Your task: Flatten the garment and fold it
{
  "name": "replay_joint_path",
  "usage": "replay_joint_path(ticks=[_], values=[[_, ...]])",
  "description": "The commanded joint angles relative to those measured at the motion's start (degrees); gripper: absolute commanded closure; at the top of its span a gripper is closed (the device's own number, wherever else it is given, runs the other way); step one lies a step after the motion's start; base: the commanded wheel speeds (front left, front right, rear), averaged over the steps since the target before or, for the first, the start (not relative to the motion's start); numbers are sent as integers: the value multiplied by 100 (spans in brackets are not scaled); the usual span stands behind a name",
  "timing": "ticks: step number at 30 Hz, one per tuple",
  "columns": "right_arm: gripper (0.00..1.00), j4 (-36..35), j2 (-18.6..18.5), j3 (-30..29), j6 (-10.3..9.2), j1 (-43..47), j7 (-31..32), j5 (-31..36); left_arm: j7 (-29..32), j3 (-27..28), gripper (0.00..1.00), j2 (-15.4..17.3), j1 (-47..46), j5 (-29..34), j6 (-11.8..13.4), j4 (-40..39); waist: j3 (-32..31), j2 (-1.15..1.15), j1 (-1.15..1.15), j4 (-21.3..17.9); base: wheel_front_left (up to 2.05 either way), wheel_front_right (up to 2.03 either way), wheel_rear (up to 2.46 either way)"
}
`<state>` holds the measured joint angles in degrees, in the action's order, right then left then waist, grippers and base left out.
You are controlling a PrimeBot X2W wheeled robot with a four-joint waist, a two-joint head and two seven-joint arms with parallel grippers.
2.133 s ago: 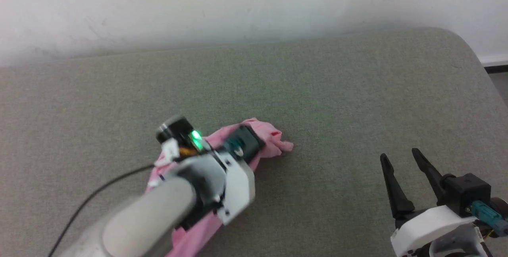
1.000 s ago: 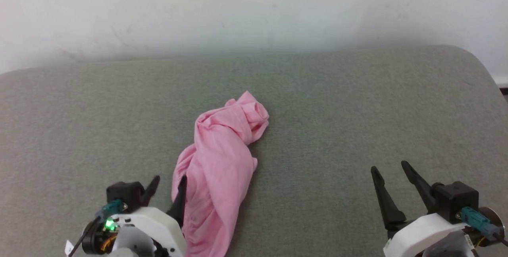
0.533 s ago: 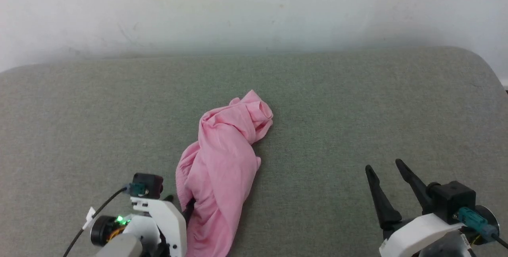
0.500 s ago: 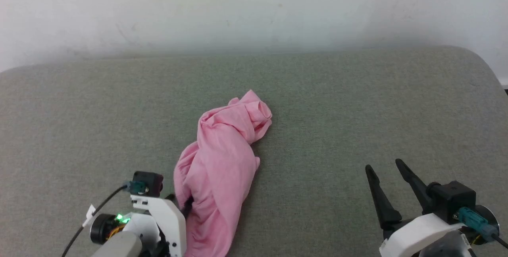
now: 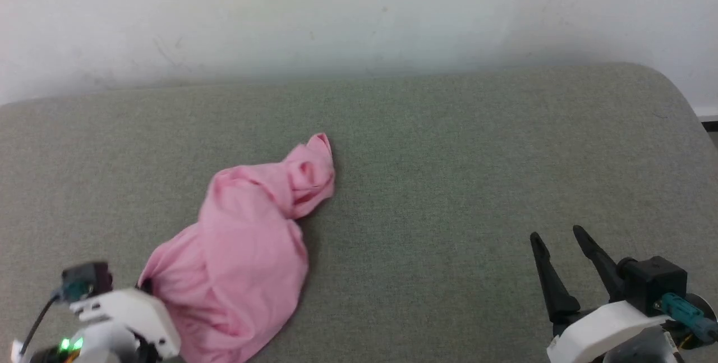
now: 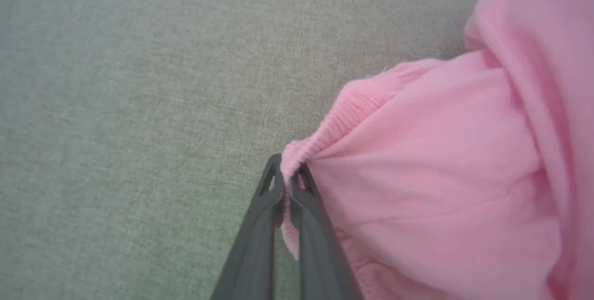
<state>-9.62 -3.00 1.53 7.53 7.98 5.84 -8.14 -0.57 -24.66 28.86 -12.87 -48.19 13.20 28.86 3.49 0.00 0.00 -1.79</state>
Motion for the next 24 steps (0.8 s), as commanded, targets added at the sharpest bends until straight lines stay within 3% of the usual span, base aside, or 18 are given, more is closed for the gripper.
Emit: replay_joint_path(ticks=[1, 2, 3, 4, 5, 10, 14, 19, 24], values=[[0, 4, 13, -13, -4, 44, -19, -29, -45, 73, 100, 14, 250, -97, 103, -18, 14, 0, 0, -2, 0, 0, 0], [0, 7, 13, -15, -4, 48, -21, -32, -66, 109, 100, 2, 346, -148, 127, -74, 19, 0, 0, 4, 0, 0, 0], [0, 9, 13, -16, -4, 52, -17, -24, -157, 161, 72, -21, 411, -174, 172, -151, 28, 0, 0, 17, 0, 0, 0], [0, 10, 13, -18, -4, 50, -16, -13, -254, 195, 53, -47, 467, -174, 223, -226, 35, 0, 0, 27, 0, 0, 0], [0, 12, 13, -17, -4, 47, -15, -13, -339, 195, 0, -68, 514, -148, 258, -304, 39, 0, 0, 37, 0, 0, 0], [0, 0, 13, -17, -4, 20, 10, 9, -999, 255, 0, -185, 533, 130, 523, -941, 39, 0, 0, 83, 0, 0, 0], [0, -19, 13, -7, -4, 15, 38, 22, -1111, 22, 0, -141, 337, 544, 615, -1696, 25, 0, 0, 117, 0, 0, 0], [0, -54, 13, 28, -4, -24, 86, 48, -408, -767, 0, -113, -275, 1023, 316, -2219, 81, 0, 0, 106, 0, 0, 0], [0, -45, 13, 114, -4, -96, 105, 53, 655, -1584, 0, -210, -890, 1314, -117, -2002, 161, 0, 0, -43, 0, 0, 0]])
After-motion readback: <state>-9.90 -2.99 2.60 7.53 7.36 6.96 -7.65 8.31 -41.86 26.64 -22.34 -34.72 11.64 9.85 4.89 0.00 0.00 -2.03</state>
